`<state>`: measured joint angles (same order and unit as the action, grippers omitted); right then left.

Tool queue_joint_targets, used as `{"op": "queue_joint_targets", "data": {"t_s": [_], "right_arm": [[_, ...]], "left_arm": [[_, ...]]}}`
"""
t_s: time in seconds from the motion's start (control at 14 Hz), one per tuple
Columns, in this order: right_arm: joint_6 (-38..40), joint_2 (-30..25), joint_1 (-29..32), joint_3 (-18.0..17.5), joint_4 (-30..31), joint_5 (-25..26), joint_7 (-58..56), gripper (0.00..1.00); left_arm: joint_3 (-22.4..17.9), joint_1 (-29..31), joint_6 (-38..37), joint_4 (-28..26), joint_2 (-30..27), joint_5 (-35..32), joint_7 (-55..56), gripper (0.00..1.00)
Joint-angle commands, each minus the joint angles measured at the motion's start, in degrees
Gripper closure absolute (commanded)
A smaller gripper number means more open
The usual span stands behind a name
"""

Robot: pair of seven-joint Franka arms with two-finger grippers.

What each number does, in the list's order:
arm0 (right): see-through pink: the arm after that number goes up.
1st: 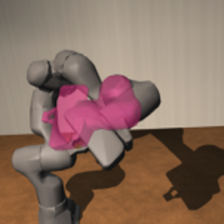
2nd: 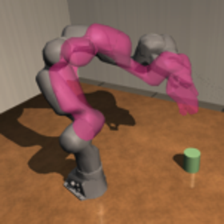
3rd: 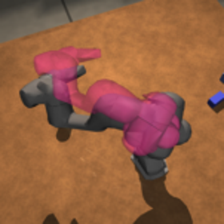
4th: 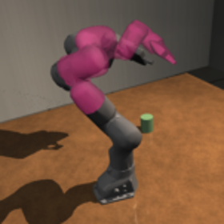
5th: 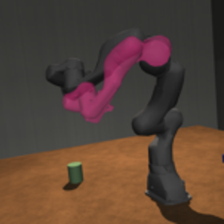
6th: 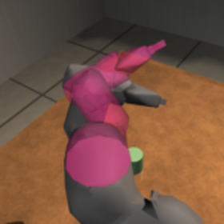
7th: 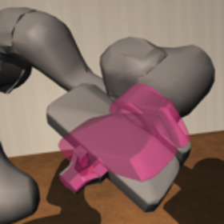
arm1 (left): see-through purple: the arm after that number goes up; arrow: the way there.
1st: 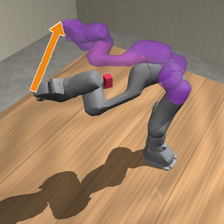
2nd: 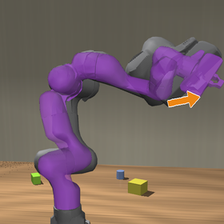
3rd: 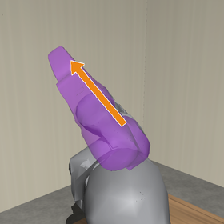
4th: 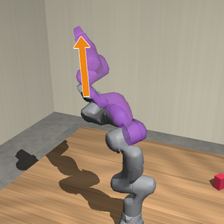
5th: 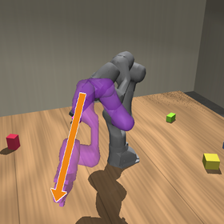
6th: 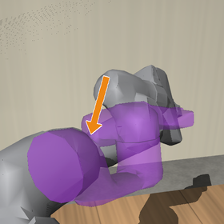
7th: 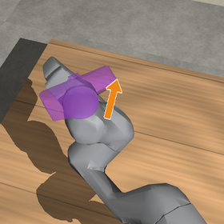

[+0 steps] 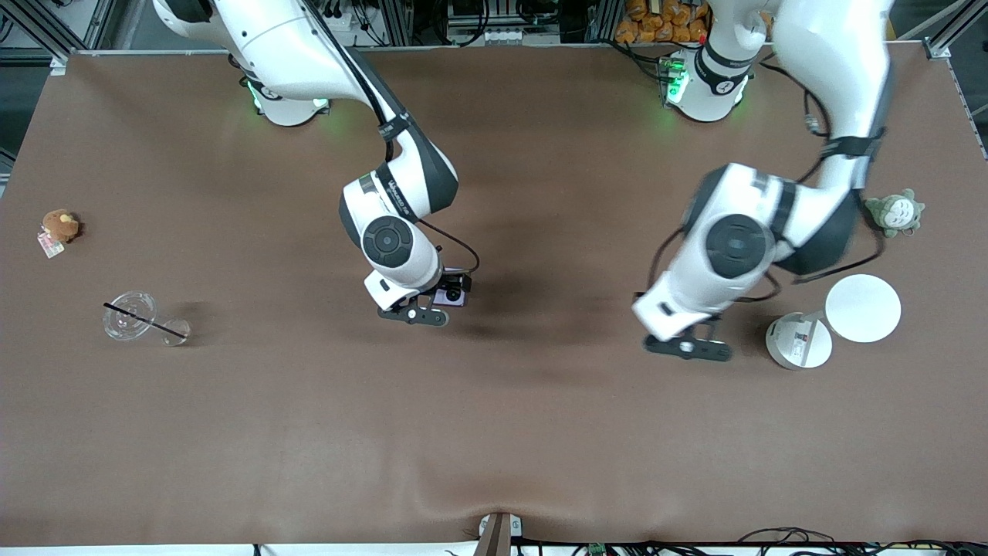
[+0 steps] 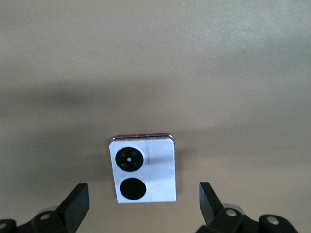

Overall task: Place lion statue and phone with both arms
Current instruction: 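Lower the right gripper over the white phone while the left gripper descends, then grasp the phone with the right gripper while the left gripper grasps the lion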

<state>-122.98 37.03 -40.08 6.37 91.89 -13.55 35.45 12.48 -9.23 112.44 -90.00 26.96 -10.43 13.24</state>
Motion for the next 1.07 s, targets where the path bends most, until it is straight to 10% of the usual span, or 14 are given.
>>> {"op": "queue_joint_targets", "data": {"t_s": [0.0,1.0], "right_arm": [[0.0,2.0,-0.6,0.6,-1.7,2.5,-0.2,0.00],[-5.3,6.3,-2.5,0.0,-1.1,2.3,0.8,0.00]], "left_arm": [[0.8,4.5,2.2,-3.7,-1.6,-0.4,-7.6,1.00],[0.4,15.1,16.8,-9.9,5.6,-1.2,-16.9,1.00]]}}
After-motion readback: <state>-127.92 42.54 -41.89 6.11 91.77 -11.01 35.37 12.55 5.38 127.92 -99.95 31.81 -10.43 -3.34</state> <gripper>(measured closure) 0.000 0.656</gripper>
